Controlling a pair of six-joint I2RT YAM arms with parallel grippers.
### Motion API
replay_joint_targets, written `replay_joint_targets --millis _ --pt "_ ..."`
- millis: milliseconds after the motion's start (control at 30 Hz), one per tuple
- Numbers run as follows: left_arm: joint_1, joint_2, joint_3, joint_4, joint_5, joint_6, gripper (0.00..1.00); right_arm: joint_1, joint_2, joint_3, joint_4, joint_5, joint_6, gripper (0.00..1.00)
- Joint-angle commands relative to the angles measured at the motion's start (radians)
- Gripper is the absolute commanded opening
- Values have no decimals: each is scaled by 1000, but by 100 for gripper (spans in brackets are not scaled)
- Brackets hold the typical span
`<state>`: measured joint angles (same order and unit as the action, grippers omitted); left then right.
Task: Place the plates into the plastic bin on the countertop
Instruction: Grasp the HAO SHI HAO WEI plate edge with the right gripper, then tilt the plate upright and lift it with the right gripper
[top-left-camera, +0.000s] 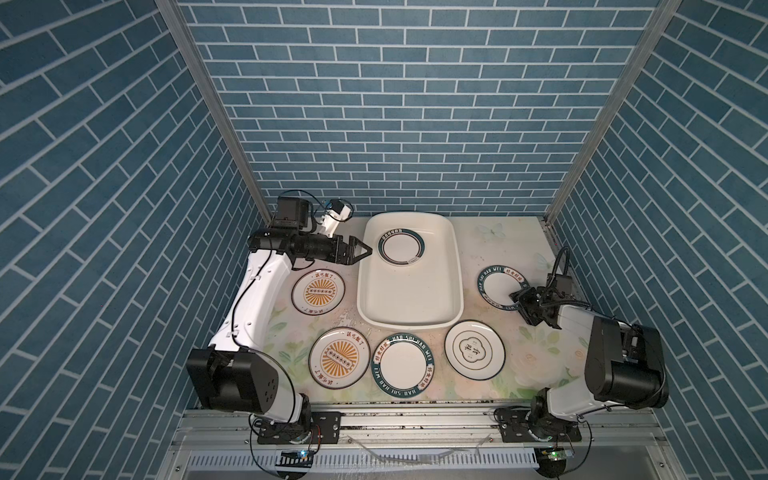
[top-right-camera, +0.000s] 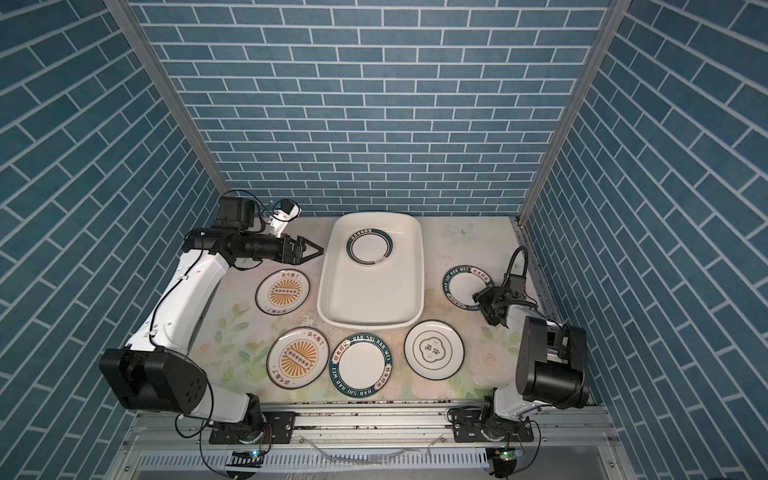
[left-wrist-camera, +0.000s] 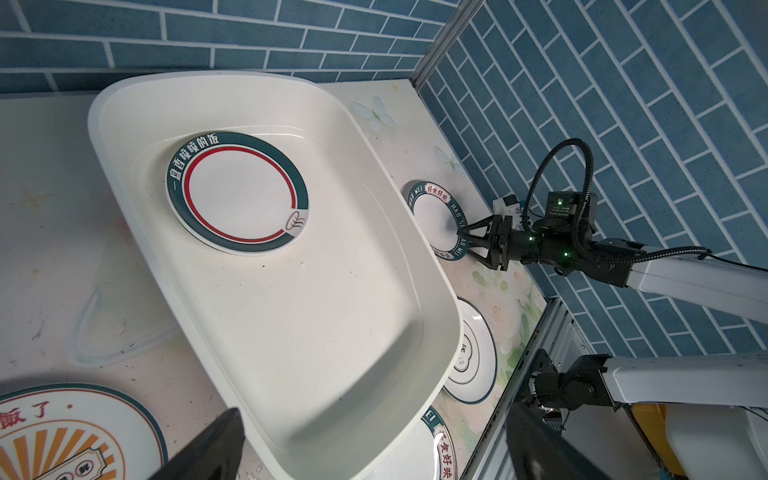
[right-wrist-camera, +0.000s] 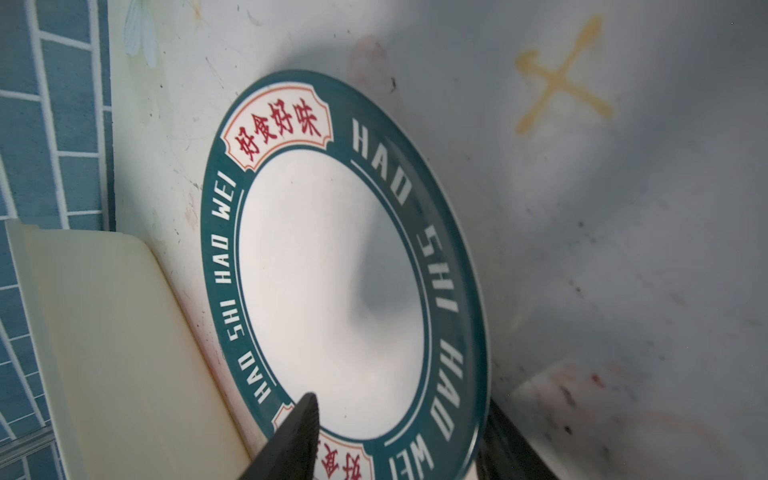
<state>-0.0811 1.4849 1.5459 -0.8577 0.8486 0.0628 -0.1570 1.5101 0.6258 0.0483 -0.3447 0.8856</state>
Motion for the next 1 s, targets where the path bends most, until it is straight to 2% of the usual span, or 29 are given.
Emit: replay_joint_targets --millis 0,467,733,967 --pt "-5 -24 -7 6 -4 5 100 4 -22 -50 35 -7 39 58" --pt "-5 -22 -8 10 -5 4 100 0 -39 -181 194 -22 133 51" --pt "-5 -28 -11 11 -9 6 100 -1 -12 -251 348 -45 198 40" --pt "-5 -38 -19 13 -10 8 100 -1 1 -265 373 -42 209 31"
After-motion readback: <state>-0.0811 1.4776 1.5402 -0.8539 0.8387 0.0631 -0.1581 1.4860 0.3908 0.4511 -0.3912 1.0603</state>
